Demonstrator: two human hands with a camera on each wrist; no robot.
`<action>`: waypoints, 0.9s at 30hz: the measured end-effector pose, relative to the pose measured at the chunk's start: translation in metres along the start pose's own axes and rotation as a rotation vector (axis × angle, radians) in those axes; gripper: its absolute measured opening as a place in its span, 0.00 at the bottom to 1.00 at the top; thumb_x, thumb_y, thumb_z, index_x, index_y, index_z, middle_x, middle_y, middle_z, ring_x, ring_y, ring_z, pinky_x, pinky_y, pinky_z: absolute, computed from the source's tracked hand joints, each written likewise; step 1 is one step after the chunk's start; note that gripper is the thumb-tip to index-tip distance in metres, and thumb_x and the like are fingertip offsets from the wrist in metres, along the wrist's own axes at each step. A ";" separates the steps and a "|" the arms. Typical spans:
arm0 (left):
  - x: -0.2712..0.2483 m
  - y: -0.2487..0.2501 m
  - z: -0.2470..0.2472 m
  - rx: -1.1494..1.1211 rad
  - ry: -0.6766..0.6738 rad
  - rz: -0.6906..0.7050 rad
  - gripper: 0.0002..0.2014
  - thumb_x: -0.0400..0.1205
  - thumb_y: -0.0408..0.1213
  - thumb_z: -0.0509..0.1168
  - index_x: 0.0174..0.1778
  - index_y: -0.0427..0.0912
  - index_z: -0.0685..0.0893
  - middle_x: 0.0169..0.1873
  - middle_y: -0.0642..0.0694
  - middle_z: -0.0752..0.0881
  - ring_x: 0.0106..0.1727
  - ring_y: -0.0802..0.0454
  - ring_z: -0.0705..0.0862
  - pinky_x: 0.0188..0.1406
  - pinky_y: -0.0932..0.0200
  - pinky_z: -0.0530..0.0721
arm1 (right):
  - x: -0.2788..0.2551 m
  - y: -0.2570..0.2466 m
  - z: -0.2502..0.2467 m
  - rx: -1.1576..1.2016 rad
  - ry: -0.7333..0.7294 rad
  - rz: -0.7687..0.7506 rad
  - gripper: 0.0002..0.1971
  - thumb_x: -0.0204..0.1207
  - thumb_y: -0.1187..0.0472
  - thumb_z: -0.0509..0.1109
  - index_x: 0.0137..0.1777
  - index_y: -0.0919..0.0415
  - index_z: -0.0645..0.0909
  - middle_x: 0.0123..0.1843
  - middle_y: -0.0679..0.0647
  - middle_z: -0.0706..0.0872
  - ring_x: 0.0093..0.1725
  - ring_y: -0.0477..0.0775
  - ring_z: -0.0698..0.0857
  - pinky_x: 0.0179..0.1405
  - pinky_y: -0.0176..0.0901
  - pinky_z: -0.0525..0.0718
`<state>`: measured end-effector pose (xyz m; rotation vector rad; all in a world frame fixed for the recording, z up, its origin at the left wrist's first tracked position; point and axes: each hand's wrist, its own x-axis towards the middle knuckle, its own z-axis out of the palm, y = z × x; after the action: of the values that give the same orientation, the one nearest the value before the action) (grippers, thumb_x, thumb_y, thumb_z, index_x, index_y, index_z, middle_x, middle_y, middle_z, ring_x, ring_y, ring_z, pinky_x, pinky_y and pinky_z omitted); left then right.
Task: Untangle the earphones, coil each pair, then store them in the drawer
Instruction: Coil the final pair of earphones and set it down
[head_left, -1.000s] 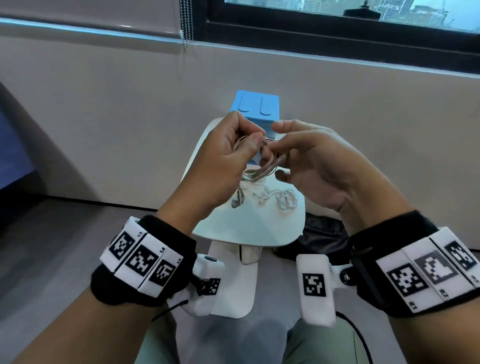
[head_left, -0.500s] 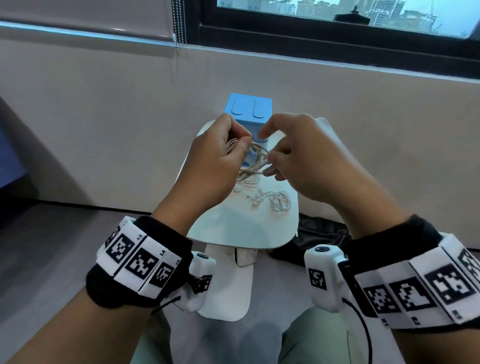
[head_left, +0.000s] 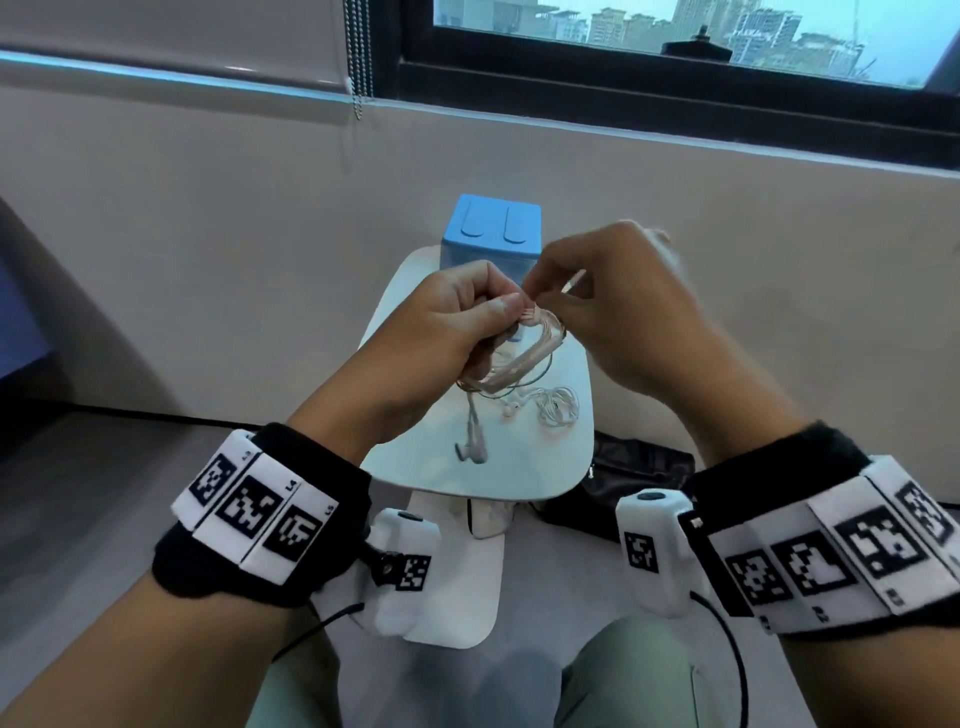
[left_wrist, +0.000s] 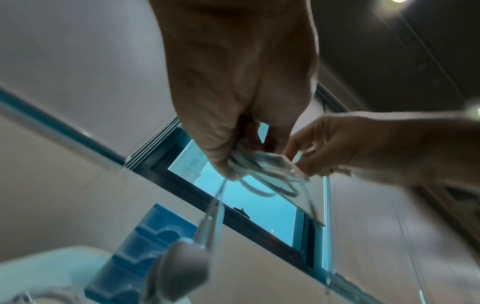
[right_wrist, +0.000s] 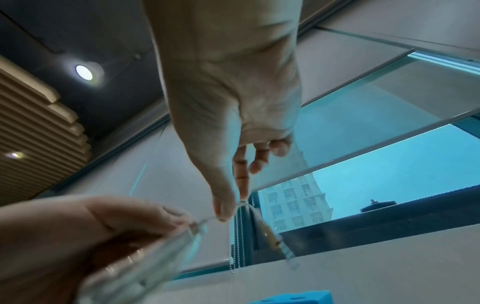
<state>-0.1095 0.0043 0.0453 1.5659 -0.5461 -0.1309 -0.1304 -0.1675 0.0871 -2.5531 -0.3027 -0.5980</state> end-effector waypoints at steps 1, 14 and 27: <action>-0.001 0.001 0.001 -0.048 0.008 0.015 0.09 0.91 0.30 0.61 0.45 0.38 0.80 0.27 0.52 0.78 0.25 0.57 0.68 0.25 0.64 0.68 | -0.001 0.001 0.003 0.183 -0.022 0.060 0.04 0.75 0.65 0.79 0.42 0.56 0.92 0.36 0.49 0.90 0.39 0.55 0.90 0.43 0.41 0.83; -0.004 -0.008 0.002 0.197 0.195 0.242 0.05 0.90 0.35 0.63 0.48 0.41 0.80 0.33 0.49 0.86 0.34 0.49 0.86 0.40 0.47 0.86 | -0.012 -0.006 0.010 1.137 -0.263 0.498 0.22 0.77 0.76 0.72 0.68 0.60 0.74 0.41 0.62 0.90 0.39 0.59 0.89 0.39 0.45 0.74; 0.002 -0.011 -0.003 0.370 0.257 0.248 0.03 0.89 0.35 0.65 0.51 0.44 0.83 0.34 0.59 0.85 0.35 0.63 0.81 0.37 0.68 0.76 | -0.009 -0.007 0.011 0.609 -0.250 0.186 0.20 0.78 0.74 0.76 0.64 0.57 0.76 0.49 0.68 0.91 0.43 0.68 0.91 0.44 0.55 0.93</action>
<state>-0.1038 0.0054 0.0352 1.8223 -0.5777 0.3751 -0.1367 -0.1570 0.0772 -2.0269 -0.2755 -0.0867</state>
